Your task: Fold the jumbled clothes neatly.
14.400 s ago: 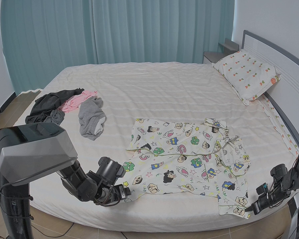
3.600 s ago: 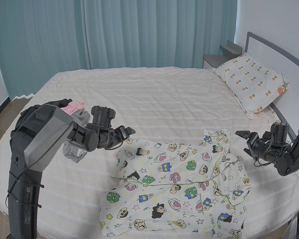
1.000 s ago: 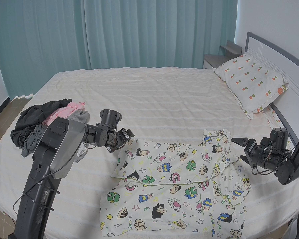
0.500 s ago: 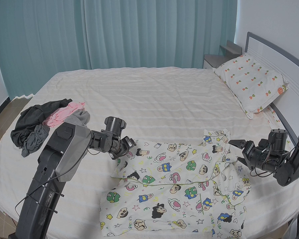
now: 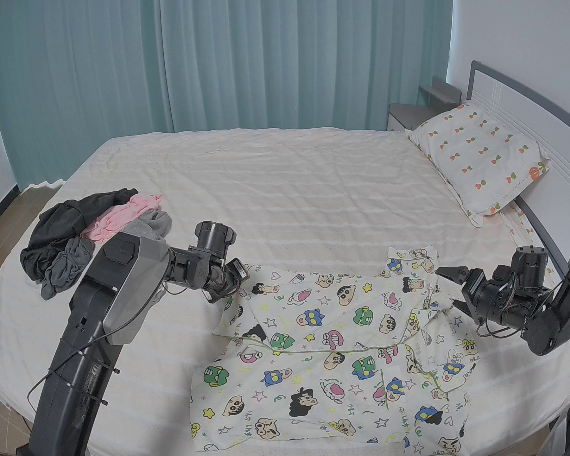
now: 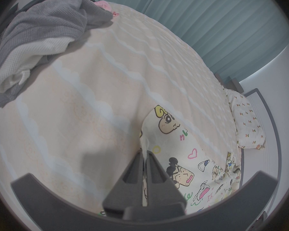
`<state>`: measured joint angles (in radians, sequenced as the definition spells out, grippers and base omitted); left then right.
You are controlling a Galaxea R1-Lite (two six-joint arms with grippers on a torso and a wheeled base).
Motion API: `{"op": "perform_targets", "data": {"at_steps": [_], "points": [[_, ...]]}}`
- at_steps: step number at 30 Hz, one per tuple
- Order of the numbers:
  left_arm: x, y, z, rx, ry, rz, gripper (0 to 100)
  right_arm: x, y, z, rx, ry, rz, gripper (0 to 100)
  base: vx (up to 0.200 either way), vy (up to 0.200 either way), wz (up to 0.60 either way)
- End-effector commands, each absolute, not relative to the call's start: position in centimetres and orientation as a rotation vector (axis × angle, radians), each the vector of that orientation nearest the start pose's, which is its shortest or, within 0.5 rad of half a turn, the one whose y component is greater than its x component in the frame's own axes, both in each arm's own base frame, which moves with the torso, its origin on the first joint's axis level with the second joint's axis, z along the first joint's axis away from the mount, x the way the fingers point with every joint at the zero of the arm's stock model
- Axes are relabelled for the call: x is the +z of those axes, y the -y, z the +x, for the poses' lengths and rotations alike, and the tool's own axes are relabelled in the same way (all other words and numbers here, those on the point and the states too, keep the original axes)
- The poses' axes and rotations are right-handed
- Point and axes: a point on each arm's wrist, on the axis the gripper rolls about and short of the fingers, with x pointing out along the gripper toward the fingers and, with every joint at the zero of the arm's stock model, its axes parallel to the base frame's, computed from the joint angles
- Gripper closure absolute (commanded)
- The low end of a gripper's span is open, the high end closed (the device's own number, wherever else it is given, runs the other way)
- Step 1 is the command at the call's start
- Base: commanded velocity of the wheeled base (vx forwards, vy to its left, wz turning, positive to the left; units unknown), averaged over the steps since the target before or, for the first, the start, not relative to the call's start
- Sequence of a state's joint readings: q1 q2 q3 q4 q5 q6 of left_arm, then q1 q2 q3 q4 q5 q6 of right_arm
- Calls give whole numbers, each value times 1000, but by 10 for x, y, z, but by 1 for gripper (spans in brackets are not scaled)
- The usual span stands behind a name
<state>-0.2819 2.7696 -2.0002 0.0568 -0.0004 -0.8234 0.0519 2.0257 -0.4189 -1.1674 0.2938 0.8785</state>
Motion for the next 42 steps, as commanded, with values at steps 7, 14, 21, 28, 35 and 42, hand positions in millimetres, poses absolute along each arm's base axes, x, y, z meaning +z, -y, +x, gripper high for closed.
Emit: {"op": "perform_targets", "data": {"at_steps": [7, 14, 21, 28, 35, 42], "points": [[-30, 140, 508, 98, -866, -660, 100, 48, -22, 292, 125, -564, 909, 0, 0, 0, 0], [-26, 129, 511, 126, -846, -667, 0, 48, -22, 292, 125, -564, 909, 0, 0, 0, 0], [-20, 121, 513, 145, -830, -676, 0, 48, -22, 292, 125, -565, 909, 0, 0, 0, 0], [43, 108, 492, 171, -976, -774, 0, 50, -22, 290, 128, -559, 907, 0, 0, 0, 0], [181, 92, 460, -101, -815, -870, 0, 54, -22, 284, 133, -557, 889, 0, 0, 0, 0], [156, 81, 362, -414, -629, -744, 0, 59, -26, 278, 158, -550, 863, 0, 0, 0, 0]]}}
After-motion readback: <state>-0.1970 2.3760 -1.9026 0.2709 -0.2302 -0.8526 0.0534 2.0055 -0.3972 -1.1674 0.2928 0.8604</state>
